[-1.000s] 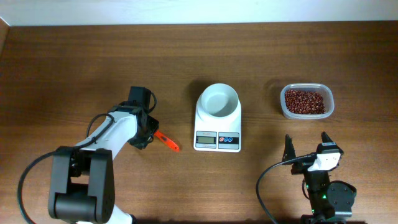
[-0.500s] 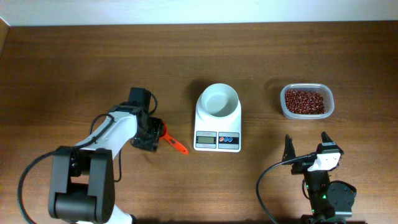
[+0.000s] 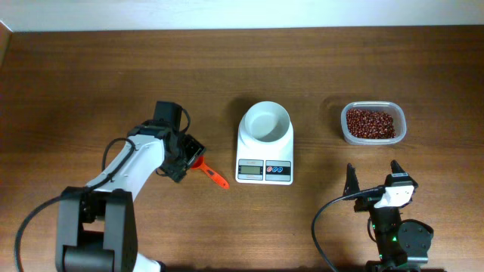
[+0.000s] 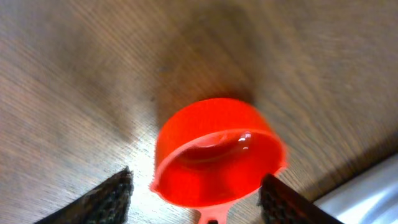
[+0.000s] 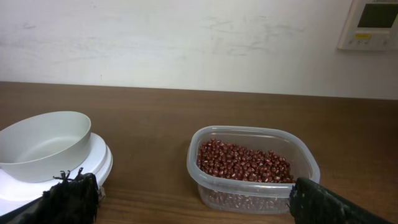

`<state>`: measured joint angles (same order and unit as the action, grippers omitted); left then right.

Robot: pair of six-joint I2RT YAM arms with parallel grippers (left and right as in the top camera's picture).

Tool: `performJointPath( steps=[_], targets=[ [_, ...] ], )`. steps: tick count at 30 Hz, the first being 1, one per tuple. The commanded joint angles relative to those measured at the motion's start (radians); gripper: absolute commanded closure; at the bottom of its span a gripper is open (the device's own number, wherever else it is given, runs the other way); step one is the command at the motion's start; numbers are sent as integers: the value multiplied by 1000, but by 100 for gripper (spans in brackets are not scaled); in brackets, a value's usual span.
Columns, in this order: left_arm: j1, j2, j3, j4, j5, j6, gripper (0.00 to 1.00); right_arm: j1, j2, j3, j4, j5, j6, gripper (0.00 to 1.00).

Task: Scoop and weigh 50g on scale
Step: 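Lift the orange scoop with the left gripper and rotate it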

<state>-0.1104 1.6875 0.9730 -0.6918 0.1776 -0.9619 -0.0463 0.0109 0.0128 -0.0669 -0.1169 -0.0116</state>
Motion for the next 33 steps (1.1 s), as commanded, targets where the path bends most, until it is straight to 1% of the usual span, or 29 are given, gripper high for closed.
performJointPath(
  steps=[1, 2, 3, 4, 5, 9, 13, 15, 18, 22, 23, 25, 27, 28, 29, 31, 32, 33],
  targets=[
    [2, -27, 21, -1, -112, 210, 28, 8, -6, -7, -3, -2, -4, 1],
    [2, -27, 21, -1, -142, 240, 37, 8, -6, -7, -3, -2, -4, 1],
    [2, -26, 21, -1, -171, 261, 42, 8, -6, -7, -3, -2, -4, 1],
    [2, -26, 20, -2, -185, 261, 49, 8, -6, -7, -3, -2, -4, 1],
    [2, -26, 16, -1, -190, 261, 54, 8, -6, -7, -3, -2, -4, 1],
    [2, -21, -13, 19, -193, 260, 55, 8, -6, -7, -3, -2, -4, 1],
    [2, -18, -41, 65, -193, 260, 61, 8, -6, -7, -3, -2, -4, 1],
    [1, -18, -42, 71, -190, 260, 66, 8, -6, -7, -3, -2, -4, 1],
    [-11, -18, -52, 82, -166, 259, 69, 8, -6, -7, -3, -2, -4, 1],
    [-51, -18, -106, 139, -167, 243, 69, 8, -6, -7, -3, -2, -4, 1],
    [-50, -18, -108, 138, -167, 233, 71, 8, -6, -7, -3, -2, -4, 1],
    [-50, -18, -108, 138, -175, 233, 80, 8, -6, -7, -3, -2, -4, 1],
    [-50, -18, -108, 137, -204, 233, 84, 8, -6, -7, -3, -2, -4, 1],
    [-50, -18, -108, 138, -205, 233, 84, 8, -6, -7, -3, -2, -4, 1],
    [-50, -18, -108, 140, -205, 233, 82, 8, -6, -7, -3, -2, -4, 1],
    [-50, -18, -108, 147, -205, 234, 73, 8, -6, -7, -3, -2, -4, 1],
    [-50, -18, -108, 150, -222, 233, 64, 8, -6, -7, -3, -2, -4, 1],
    [-50, -18, -108, 150, -237, 234, 60, 8, -6, -7, -3, -2, -4, 1]
  ],
)
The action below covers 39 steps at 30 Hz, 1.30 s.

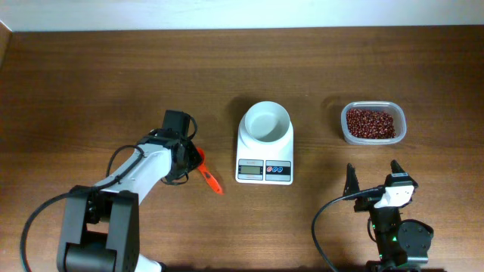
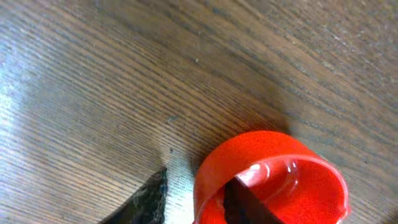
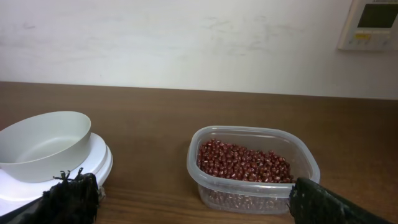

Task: Scoop and weigh 50g on scale
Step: 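Lift the orange scoop with the left gripper and rotate it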

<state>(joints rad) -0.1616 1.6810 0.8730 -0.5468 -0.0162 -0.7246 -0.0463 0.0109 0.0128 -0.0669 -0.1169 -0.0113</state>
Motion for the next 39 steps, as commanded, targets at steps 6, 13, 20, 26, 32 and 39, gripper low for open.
performJointPath(
  steps=[6, 13, 20, 26, 32, 39],
  targets=[
    [1, -11, -8, 39, -80, -3, 63, 8, -6, -7, -3, -2, -4, 1],
    [1, -11, -8, 33, -79, -51, 100, 8, -6, -7, -3, -2, -4, 1],
    [56, -313, 99, -362, -74, -395, 100, 8, -6, -7, -3, -2, -4, 1],
    [61, -684, 99, -425, 23, -432, 100, 8, -6, -7, -3, -2, -4, 1],
    [60, -722, 97, -518, 29, -541, 100, 8, -6, -7, -3, -2, -4, 1],
    [60, -720, 97, -541, 28, -566, 100, 8, -6, -7, -3, -2, -4, 1]
  ],
)
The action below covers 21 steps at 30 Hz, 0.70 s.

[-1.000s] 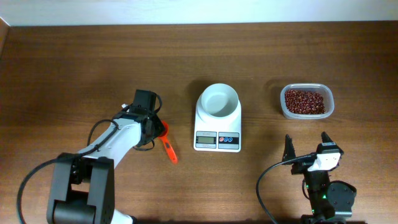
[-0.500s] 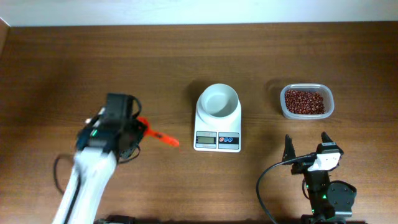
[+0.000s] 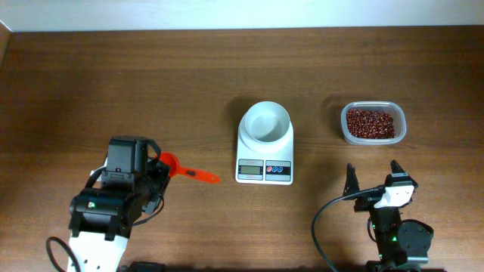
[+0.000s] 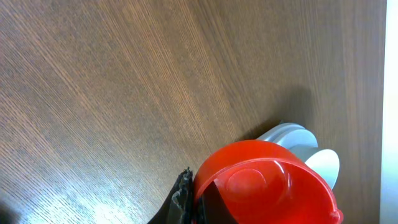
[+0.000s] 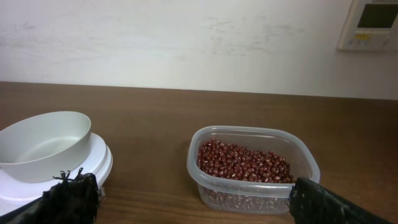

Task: Scoop and weigh 50g on scale
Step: 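Lift the orange scoop with the left gripper and rotate it, then move the right gripper to the scoop handle held by the left gripper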

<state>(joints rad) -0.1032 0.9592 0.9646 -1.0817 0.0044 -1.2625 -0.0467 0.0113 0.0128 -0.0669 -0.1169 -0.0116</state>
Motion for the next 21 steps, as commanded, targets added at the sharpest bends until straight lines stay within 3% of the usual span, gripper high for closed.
performJointPath(
  steps=[1, 16, 21],
  targets=[
    [1, 2, 5, -14, 7, -28, 100, 8, -7, -7, -3, -2, -4, 1],
    [1, 2, 5, -94, 12, -29, 100, 8, -7, -7, -3, -2, -4, 1],
    [1, 2, 5, -127, 11, -103, 100, 8, -7, -7, -3, -2, -4, 1]
  ],
)
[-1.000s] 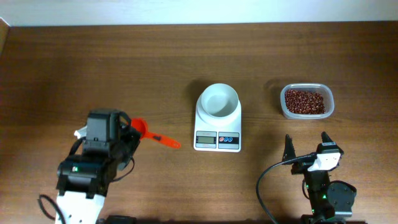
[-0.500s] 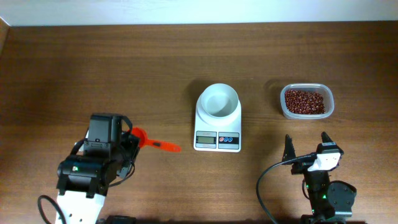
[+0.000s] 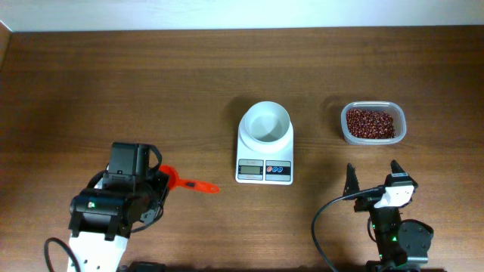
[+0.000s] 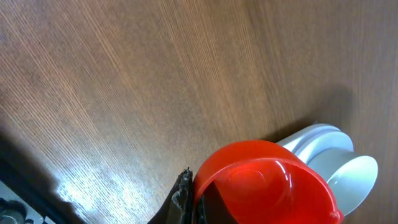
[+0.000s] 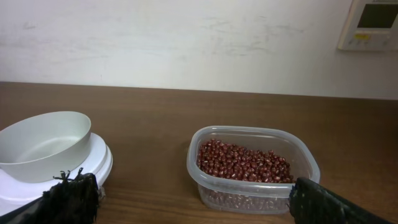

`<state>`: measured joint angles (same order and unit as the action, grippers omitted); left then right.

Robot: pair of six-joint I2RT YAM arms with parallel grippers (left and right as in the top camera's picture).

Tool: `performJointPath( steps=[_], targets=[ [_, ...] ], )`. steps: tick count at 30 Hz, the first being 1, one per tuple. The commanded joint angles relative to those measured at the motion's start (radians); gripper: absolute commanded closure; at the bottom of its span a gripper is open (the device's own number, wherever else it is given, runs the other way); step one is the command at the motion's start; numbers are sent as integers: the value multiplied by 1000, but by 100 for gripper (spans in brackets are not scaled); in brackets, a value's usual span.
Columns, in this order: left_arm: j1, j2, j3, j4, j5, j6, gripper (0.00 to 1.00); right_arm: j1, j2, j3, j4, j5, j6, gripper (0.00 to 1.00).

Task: Scoop and weigh 50g on scale
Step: 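Move the right gripper to the scoop handle held by the left gripper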

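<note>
My left gripper (image 3: 160, 180) is shut on the orange scoop (image 3: 185, 183), held above the table at the lower left; its handle points right. In the left wrist view the empty scoop bowl (image 4: 267, 180) fills the bottom, one finger (image 4: 182, 190) pressed to its rim. The white scale (image 3: 265, 160) carries an empty white bowl (image 3: 265, 121) at the centre. A clear tub of red beans (image 3: 371, 123) sits to its right, also as the tub (image 5: 249, 165) in the right wrist view. My right gripper (image 3: 372, 175) rests open at the lower right, near nothing.
Brown wooden table (image 3: 113, 83) with a pale wall along its far edge. A wall panel (image 5: 372, 22) shows at the right wrist view's top right. The scale's display and buttons (image 3: 265, 171) face the front.
The left gripper with the scoop has shifted slightly toward the front of the table, and the scoop handle now sits a little lower. The right arm has not moved.
The left gripper stood open around the scoop lying left of the scale. Then a finger was inside the scoop bowl. Later the arm was drawn back to the lower left with the scoop gripped and lifted, where it still is.
</note>
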<state>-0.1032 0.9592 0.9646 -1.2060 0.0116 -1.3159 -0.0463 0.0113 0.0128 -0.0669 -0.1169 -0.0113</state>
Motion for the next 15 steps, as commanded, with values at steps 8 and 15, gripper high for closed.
performJointPath(
  steps=[8, 15],
  targets=[
    [1, 3, 5, -7, 34, -61, 100, 7, -4, -7, 19, -462, 558, 1],
    [1, 78, 5, 0, 60, -61, 100, 7, -4, -7, 35, -933, 932, 1]
  ],
)
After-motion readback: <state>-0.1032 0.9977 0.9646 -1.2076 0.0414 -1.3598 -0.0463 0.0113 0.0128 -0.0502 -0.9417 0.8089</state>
